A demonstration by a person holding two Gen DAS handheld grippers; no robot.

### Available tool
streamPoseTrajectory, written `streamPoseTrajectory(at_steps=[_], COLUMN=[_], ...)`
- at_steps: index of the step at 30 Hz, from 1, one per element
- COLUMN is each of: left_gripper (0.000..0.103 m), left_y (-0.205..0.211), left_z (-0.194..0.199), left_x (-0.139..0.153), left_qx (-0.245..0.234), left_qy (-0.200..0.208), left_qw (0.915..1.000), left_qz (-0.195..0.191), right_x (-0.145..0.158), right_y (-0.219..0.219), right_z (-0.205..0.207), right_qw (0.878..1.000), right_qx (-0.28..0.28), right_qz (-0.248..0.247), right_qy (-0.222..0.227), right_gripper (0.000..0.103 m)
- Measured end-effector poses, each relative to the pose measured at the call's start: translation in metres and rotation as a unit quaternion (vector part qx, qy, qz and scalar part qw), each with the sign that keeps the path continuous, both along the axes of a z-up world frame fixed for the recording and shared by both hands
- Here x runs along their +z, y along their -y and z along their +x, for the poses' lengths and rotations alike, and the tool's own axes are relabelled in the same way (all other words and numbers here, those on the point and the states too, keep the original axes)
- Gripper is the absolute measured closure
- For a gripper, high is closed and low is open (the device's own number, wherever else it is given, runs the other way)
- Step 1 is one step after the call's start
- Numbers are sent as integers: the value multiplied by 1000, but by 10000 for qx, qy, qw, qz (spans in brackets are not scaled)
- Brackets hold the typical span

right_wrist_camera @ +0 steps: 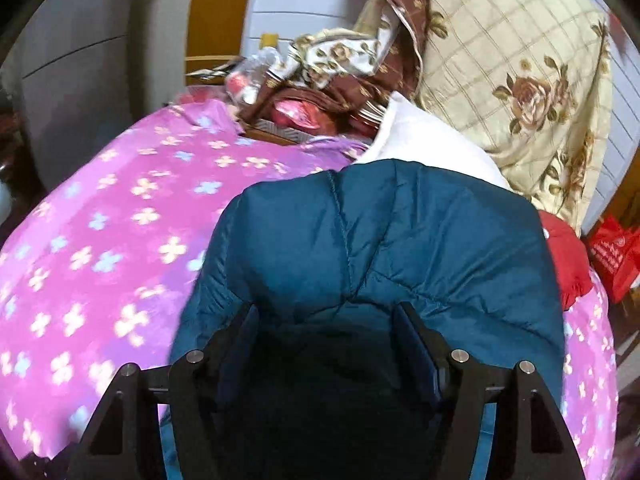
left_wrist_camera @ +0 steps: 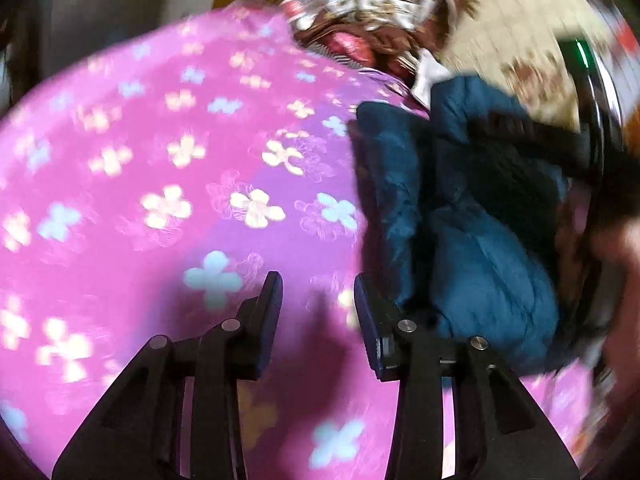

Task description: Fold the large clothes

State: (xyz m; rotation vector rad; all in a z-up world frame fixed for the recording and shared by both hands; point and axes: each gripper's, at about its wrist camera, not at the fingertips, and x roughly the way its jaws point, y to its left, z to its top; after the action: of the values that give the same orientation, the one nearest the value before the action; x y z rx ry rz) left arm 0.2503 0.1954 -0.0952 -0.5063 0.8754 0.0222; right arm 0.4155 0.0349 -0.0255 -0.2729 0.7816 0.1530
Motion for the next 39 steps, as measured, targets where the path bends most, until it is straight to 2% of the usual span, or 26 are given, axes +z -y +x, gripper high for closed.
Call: streamPoseTrajectory(at_steps=[2, 4, 6, 10, 15, 19, 22, 26, 29, 30, 32, 34, 37, 39], left_gripper=[67, 68, 74, 75, 76, 75, 72, 71, 71, 71, 71, 71, 71, 71], left_y=[-3, 8, 29, 50, 46, 34, 30, 29, 17, 12, 1, -5, -9, -5], left_z=[13, 17, 22, 24, 24, 17, 8, -4, -7, -9, -12, -15, -19, -21], left_x=[-6, -10, -17, -22, -17, -3, 9, 22, 27, 27, 25, 22, 24, 27], left_qx=[-85, -389, -716, -960, -957, -848, -714, -518, -381, -334, -260, -243, -226, -241], left_qy=[34, -13, -144, -220, -347, -216, -28, 203, 320, 319, 267, 224, 261, 300], left_qw=[9993, 9983, 9970, 9951, 9948, 9962, 9973, 9962, 9956, 9960, 9975, 9985, 9987, 9983], left_qz=[-370, -442, -245, 133, 41, -20, 191, 674, 788, 767, 603, 433, 379, 435], right_x=[-4, -5, -7, -17, -18, 11, 30, 28, 27, 26, 21, 9, -24, -39], right_y=[6, 11, 15, 17, 11, 19, 40, 49, 31, 24, 7, -5, 4, 15], right_z=[14, 26, 38, 43, 29, -12, -69, -124, -144, -145, -142, -135, -132, -138], right_qw=[9999, 9995, 9989, 9981, 9997, 10000, 9988, 9972, 9953, 9954, 9960, 9973, 9991, 9992], right_qx=[-124, -215, -281, -264, -87, 5, 136, 253, 540, 624, 747, 699, 312, 233], right_qz=[113, 230, 306, 422, 29, -14, 141, -44, -65, -8, 185, 173, 33, 46], right_qy=[-31, -104, -233, -368, -243, 67, 455, 695, 796, 729, 459, 138, -274, -311], right_gripper=[35, 35, 35, 33, 32, 32, 32, 32, 32, 33, 42, 47, 47, 47])
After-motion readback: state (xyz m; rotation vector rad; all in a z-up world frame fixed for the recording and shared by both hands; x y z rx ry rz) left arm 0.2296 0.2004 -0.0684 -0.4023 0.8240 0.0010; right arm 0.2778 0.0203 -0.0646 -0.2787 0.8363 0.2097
